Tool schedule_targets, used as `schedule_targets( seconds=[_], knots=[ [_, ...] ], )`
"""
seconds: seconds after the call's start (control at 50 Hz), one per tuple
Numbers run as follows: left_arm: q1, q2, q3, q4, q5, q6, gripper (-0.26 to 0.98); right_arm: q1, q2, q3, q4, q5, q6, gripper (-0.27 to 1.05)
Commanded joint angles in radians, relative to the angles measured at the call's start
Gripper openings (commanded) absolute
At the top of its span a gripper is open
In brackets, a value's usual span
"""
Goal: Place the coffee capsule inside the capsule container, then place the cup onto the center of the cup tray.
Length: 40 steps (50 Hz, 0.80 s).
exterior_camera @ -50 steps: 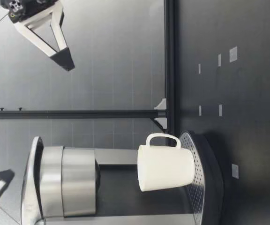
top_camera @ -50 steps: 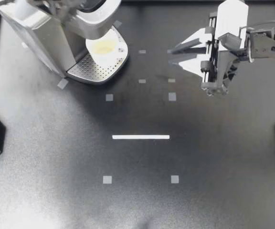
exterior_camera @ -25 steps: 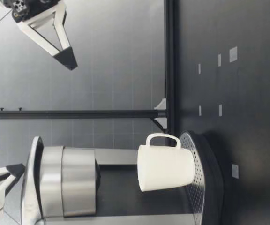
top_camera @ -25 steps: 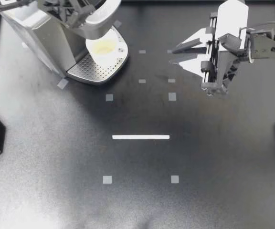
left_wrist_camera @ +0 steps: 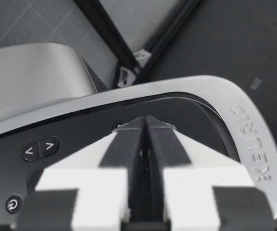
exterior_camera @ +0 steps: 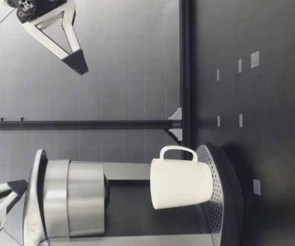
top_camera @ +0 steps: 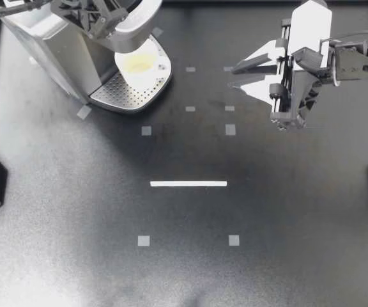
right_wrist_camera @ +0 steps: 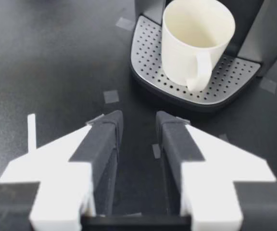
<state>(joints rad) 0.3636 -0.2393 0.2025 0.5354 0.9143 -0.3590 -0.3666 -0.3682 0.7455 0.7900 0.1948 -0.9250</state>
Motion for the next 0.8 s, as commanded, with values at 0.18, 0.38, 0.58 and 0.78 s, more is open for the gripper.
schedule_targets(
  seconds=[0.18,0.38,0.58,0.78],
  knots=[
    [0.006,0.029,-0.005,-0.006,0.031,0.002,0.11,0.005,-0.021,-0.005,0.002,-0.006,0.003,0.38],
    [0.006,-0.04,0.008,-0.003,-0.084,0.002,0.11,0.005,-0.031,-0.003,0.002,-0.008,0.003,0.38],
    [0.006,-0.107,0.084,-0.008,-0.256,-0.009,0.11,0.005,-0.04,-0.002,0.005,-0.008,0.006,0.38],
    [-0.012,-0.164,0.152,-0.026,-0.408,-0.009,0.11,0.012,-0.049,-0.002,0.012,-0.018,0.011,0.38]
  ],
)
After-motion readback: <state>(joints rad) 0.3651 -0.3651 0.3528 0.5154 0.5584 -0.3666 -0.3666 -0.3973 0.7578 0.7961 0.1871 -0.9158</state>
